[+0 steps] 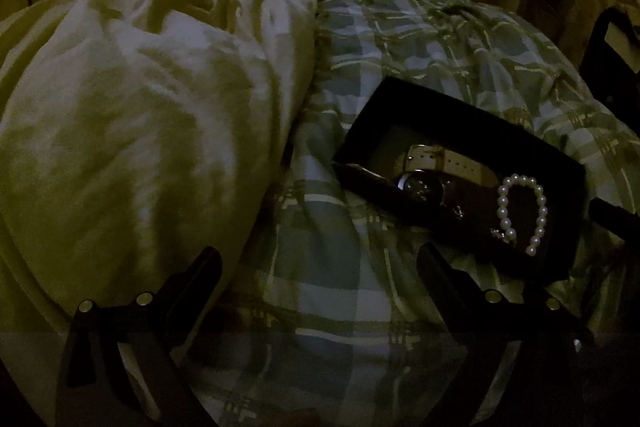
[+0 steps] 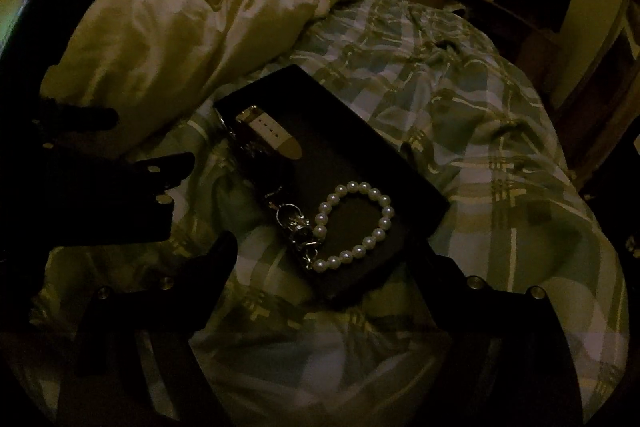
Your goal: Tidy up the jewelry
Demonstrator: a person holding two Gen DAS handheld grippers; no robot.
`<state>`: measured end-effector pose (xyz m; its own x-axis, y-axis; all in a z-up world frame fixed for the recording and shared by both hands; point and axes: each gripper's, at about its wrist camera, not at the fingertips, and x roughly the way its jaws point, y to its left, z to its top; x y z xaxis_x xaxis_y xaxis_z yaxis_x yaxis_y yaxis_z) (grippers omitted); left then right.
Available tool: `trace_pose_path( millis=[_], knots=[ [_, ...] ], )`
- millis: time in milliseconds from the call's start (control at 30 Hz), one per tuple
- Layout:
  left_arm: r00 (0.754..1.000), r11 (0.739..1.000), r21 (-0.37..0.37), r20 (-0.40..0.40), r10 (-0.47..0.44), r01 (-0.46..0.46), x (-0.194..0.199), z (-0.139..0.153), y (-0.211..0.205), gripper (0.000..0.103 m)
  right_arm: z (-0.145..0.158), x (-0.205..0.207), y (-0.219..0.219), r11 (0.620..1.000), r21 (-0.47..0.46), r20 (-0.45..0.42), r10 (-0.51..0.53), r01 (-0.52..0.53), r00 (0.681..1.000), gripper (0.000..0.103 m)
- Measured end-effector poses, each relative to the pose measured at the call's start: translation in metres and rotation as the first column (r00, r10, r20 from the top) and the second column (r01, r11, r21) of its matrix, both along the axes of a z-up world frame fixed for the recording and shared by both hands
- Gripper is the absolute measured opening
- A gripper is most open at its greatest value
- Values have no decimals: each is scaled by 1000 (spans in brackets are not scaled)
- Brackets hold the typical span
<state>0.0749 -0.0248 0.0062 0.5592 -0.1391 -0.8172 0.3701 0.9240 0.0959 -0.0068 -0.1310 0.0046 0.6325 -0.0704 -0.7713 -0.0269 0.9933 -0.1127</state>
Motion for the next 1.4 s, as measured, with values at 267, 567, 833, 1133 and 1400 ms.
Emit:
trace_pose_path(
  millis=[267,567,833,1133,1400],
  knots=[
    [1000,1000,9,-7,-4,4,-2,-2,-1,96,-3,2,2,1000,-29,-12,-5,5,1000,85],
    [1000,1000,21,-15,-4,4,-1,-6,-4,96,-3,2,2,1000,-30,-13,-8,7,1000,85],
    [1000,1000,8,-19,3,-3,0,-5,-2,96,-5,3,2,999,-35,-17,-11,10,1000,85],
    [999,1000,-5,-34,-13,12,0,-5,-3,96,-5,3,1,999,-44,-17,-10,9,1000,85],
    [999,1000,12,-40,-26,26,-2,-8,-6,96,-5,3,1,999,-43,-16,-11,10,1000,85]
  ],
)
